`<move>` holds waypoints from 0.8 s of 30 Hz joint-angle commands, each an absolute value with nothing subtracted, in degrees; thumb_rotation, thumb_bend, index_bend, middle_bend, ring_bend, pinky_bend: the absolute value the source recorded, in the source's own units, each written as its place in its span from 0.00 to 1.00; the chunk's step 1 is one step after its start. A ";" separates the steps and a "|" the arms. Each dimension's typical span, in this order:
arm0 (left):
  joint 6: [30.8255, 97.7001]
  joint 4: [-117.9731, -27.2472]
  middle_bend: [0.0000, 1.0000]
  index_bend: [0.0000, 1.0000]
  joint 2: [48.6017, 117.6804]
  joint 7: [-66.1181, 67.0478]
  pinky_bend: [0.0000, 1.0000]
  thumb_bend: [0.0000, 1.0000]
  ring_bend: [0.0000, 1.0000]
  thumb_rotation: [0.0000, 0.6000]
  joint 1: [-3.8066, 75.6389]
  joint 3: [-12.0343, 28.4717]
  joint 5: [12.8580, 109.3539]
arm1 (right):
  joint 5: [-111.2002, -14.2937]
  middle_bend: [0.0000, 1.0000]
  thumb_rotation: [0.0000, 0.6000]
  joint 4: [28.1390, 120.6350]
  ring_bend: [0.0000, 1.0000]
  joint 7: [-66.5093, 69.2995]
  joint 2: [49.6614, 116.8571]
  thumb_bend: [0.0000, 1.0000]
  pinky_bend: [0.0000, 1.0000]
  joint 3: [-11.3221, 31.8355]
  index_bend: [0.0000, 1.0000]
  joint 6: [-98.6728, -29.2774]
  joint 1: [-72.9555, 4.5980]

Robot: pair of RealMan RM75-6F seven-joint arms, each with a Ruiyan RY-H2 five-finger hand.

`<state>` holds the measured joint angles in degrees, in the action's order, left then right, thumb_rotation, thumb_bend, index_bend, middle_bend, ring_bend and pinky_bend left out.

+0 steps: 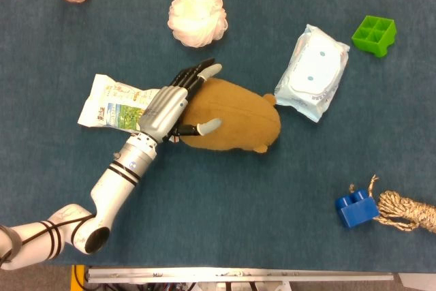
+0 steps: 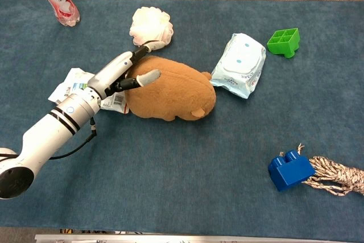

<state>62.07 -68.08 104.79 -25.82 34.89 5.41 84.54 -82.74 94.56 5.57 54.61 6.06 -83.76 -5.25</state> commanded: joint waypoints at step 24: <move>62.97 -66.90 0.02 0.00 104.10 -24.73 0.00 0.10 0.03 0.24 33.94 6.38 83.09 | -82.86 0.28 1.00 93.83 0.17 6.44 55.09 0.04 0.17 6.11 0.25 -83.49 -5.29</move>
<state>62.63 -66.20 104.47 -24.86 33.93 6.15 82.95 -82.85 93.85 6.43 55.08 6.11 -83.48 -5.30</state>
